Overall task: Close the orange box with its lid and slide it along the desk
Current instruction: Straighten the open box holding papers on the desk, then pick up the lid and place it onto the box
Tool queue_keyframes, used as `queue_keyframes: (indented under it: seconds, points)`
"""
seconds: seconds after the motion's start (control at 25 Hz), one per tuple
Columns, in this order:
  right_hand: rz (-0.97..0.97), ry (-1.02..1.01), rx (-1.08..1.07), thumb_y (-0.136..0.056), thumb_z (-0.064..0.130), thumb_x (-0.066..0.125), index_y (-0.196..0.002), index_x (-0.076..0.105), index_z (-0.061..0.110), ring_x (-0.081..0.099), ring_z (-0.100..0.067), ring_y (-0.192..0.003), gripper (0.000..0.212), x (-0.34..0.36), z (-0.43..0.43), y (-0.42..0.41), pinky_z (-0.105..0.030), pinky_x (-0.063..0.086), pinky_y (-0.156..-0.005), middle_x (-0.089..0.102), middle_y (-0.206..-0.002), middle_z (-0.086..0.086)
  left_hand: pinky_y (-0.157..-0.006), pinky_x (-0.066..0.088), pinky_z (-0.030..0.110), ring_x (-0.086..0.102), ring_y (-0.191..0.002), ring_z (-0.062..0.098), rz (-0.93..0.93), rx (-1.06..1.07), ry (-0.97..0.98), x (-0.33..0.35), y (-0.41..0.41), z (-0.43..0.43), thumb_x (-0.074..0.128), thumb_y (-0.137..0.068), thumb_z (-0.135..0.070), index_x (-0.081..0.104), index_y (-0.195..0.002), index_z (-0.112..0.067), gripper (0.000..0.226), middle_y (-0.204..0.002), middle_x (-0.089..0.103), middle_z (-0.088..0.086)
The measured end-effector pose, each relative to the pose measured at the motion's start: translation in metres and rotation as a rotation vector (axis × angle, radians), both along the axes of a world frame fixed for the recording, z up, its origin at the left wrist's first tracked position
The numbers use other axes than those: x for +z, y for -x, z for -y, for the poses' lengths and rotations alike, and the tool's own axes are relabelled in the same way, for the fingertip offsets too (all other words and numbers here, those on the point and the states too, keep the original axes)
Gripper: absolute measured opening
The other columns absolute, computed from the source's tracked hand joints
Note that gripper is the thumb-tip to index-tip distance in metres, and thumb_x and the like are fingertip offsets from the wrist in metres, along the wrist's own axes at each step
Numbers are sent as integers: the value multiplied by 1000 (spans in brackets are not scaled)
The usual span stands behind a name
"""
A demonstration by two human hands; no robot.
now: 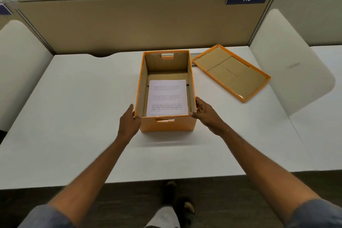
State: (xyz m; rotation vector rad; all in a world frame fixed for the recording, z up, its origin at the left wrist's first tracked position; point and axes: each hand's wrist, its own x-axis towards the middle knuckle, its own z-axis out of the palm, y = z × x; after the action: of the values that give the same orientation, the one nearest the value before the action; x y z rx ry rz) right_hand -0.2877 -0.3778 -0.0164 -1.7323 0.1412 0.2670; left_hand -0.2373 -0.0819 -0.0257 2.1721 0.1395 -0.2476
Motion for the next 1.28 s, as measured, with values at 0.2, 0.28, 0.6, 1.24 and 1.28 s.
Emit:
queue_keyframes:
  seconds: [0.2, 0.28, 0.6, 1.24, 1.28]
  points:
    - [21, 391, -169, -102, 40, 52, -162, 12, 15, 18, -22, -157, 76, 1, 21, 7, -39, 19, -125, 16, -170, -4, -128, 6, 39, 5, -160, 25, 310, -124, -240, -5, 13, 45, 46, -105, -28, 15, -161, -10, 67, -172, 9, 9]
    - [61, 453, -218, -104, 42, 45, -162, 10, 14, 12, -20, -158, 73, 3, 40, 10, -38, 14, -126, 12, -171, -5, -128, 7, 39, 4, -160, 21, 373, -236, -199, -2, 12, 76, 45, -105, -33, 15, -162, -14, 67, -172, 9, 5]
    - [42, 497, -477, -102, 60, 32, -162, 14, 18, 15, -17, -157, 75, 25, 129, 23, -28, 12, -121, 15, -170, -1, -123, -9, 29, -11, -158, 14, 382, -579, -138, 14, 2, 218, 38, -106, -41, 6, -162, -17, 69, -172, -6, 1]
    - [11, 689, -303, -107, 37, 37, -161, 10, 9, 6, -25, -158, 67, -34, 340, -52, -40, 10, -126, 9, -171, -10, -129, 6, 40, 2, -160, 27, 197, -783, -361, -48, -39, 461, 35, -107, -37, 14, -161, -8, 65, -172, 8, 11]
    - [-4, 692, -284, -108, 37, 37, -161, 10, 8, 7, -25, -158, 66, -41, 349, -57, -39, 10, -126, 9, -171, -10, -129, 7, 41, 5, -160, 27, 166, -800, -377, -57, -40, 474, 35, -107, -37, 16, -161, -8, 64, -171, 11, 12]
